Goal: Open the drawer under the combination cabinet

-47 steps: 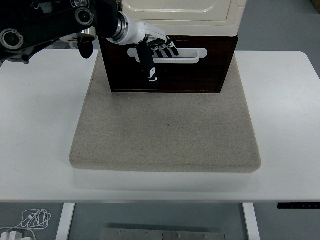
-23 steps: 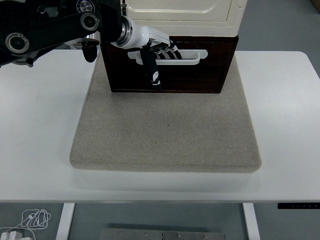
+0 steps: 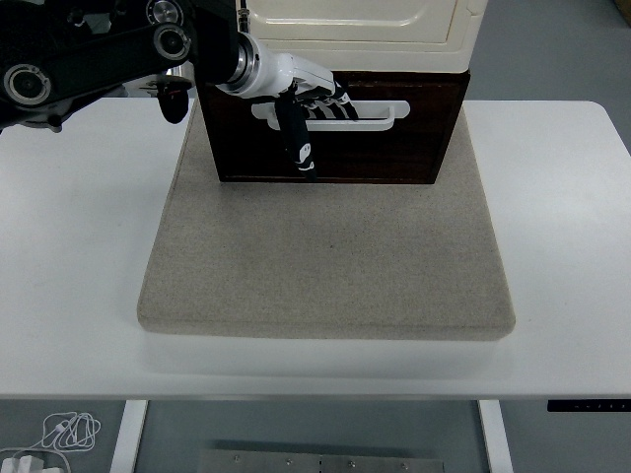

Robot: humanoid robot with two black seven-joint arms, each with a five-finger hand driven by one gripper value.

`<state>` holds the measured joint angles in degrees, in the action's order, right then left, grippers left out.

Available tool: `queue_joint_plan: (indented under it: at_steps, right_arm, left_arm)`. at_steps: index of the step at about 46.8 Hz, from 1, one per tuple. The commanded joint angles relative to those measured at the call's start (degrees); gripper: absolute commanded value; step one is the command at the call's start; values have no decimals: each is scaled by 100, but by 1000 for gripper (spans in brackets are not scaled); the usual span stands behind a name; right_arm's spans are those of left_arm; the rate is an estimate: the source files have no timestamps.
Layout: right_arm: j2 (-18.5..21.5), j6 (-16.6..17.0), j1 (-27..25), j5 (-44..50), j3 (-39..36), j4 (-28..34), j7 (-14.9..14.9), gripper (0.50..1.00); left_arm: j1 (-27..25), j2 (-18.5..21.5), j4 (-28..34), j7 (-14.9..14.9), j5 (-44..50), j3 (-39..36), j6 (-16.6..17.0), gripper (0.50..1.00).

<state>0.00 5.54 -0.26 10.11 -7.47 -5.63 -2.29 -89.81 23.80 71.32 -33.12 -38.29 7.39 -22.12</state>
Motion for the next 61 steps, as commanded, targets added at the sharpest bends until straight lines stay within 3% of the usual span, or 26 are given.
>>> queue_joint_plan:
  at_steps: [1, 38, 61]
  right_arm:
    - [0, 0, 0, 0, 0, 0, 0, 926]
    - [0, 0, 0, 0, 0, 0, 0, 926]
    - [0, 0, 0, 0, 0, 0, 0, 926]
  left_arm:
    - [-10, 19, 22, -1, 14, -1, -65, 1000]
    - [-133, 335, 189, -1, 216, 61, -697, 1000]
    - [-194, 370, 312, -1, 375, 61, -821, 1000]
